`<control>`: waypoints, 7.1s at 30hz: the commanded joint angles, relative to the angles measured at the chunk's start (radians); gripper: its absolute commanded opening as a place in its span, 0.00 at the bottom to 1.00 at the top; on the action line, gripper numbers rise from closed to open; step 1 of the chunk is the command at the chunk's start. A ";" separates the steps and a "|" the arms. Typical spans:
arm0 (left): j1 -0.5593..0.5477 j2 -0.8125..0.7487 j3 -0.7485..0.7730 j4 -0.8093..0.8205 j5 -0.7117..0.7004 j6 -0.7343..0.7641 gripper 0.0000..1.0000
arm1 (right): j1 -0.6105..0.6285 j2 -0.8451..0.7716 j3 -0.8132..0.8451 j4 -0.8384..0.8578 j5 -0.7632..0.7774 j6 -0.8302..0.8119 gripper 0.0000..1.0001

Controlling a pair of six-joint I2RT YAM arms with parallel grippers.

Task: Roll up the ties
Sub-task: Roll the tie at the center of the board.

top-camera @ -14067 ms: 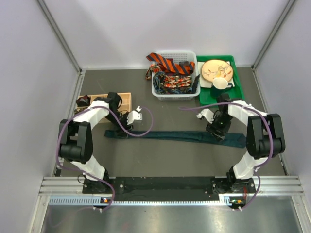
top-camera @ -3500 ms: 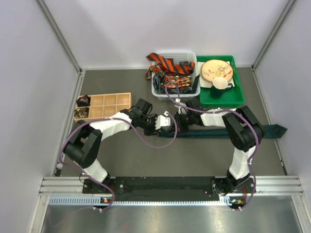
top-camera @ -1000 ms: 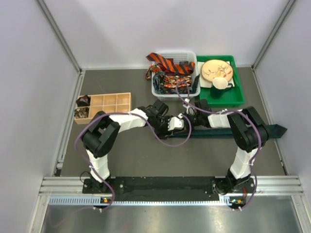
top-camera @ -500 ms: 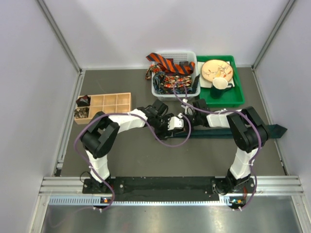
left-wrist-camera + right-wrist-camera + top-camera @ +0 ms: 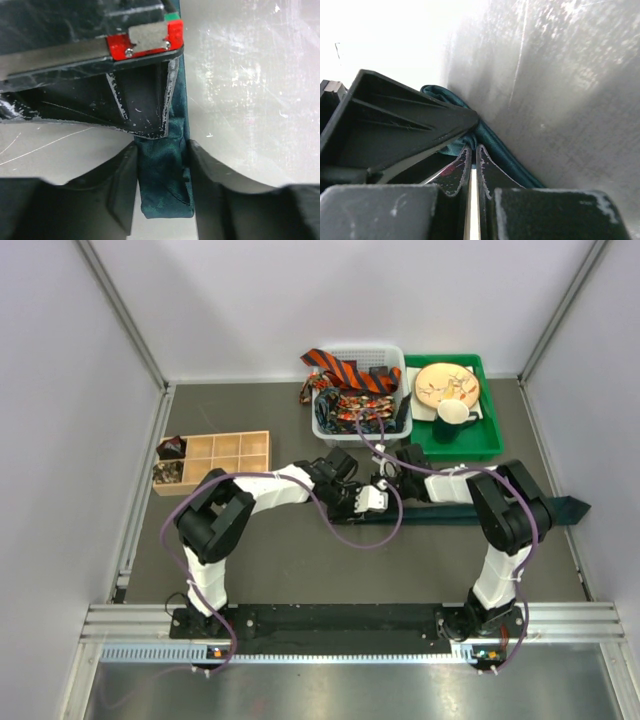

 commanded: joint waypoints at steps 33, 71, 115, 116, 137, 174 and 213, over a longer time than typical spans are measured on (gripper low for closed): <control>0.110 -0.145 -0.143 0.018 0.045 -0.050 0.61 | 0.057 0.010 0.049 -0.078 0.126 -0.083 0.00; -0.019 0.044 0.030 0.000 -0.017 -0.080 0.43 | 0.049 0.011 0.028 -0.036 0.099 -0.052 0.00; -0.019 0.092 0.067 -0.199 0.006 0.018 0.35 | -0.044 -0.007 -0.112 0.337 -0.200 0.129 0.29; -0.019 0.090 0.067 -0.199 0.006 0.019 0.35 | -0.044 -0.004 -0.109 0.332 -0.203 0.131 0.25; 0.044 -0.069 -0.086 0.084 0.039 -0.096 0.72 | -0.054 -0.035 -0.084 0.041 0.000 -0.026 0.00; -0.022 0.035 -0.001 -0.221 0.020 0.095 0.42 | 0.006 -0.050 -0.081 0.094 0.034 0.054 0.00; 0.130 -0.123 -0.235 0.284 0.298 -0.048 0.59 | 0.008 0.008 -0.024 -0.070 0.155 -0.063 0.00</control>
